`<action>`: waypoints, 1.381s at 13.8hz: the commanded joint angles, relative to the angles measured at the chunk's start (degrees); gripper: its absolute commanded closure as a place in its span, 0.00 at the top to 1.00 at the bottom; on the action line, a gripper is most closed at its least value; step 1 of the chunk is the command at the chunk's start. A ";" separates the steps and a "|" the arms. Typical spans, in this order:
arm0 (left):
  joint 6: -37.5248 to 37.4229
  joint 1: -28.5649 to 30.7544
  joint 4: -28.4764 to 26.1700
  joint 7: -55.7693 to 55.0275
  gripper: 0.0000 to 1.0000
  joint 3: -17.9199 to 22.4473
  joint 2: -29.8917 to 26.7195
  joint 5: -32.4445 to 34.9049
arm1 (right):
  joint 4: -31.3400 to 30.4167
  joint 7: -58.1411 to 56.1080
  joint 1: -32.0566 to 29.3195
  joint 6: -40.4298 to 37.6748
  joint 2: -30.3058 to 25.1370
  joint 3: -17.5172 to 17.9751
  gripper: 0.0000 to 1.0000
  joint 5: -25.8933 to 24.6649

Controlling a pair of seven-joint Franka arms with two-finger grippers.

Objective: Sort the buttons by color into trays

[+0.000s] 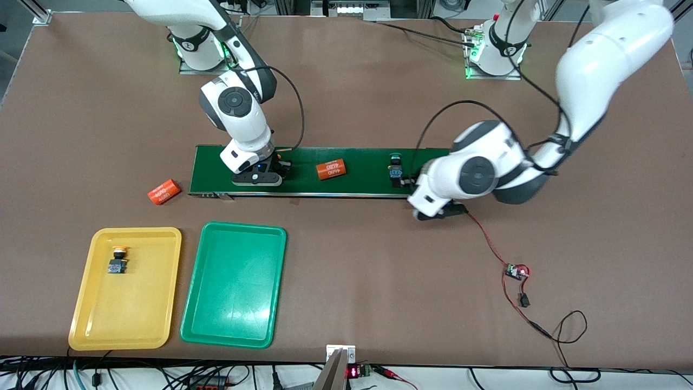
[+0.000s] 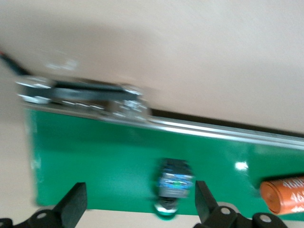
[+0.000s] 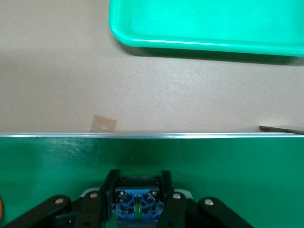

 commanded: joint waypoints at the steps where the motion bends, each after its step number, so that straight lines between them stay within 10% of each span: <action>1: -6.19 3.65 0.85 0.00 1.00 -0.69 -0.60 6.67 | 0.29 0.44 -0.97 0.50 -0.77 0.19 0.11 -0.98; 4: -8.51 4.79 1.56 2.35 1.00 0.11 -0.34 16.54 | 2.73 -0.61 -1.58 -3.78 -2.26 -0.69 0.11 -0.98; 11: -8.42 10.24 4.11 23.61 1.00 5.01 -4.62 14.73 | 23.82 -17.29 -9.56 -24.28 1.94 -2.27 0.11 -0.01; 15: -7.98 4.29 2.54 41.34 1.00 24.57 -16.57 -7.99 | 29.38 -28.90 -15.73 -24.12 7.22 -2.36 0.11 -0.01; 19: -7.46 -2.58 -7.11 54.75 1.00 42.70 -25.10 -16.83 | 34.64 -36.37 -16.78 -23.85 13.27 -7.10 0.11 -0.63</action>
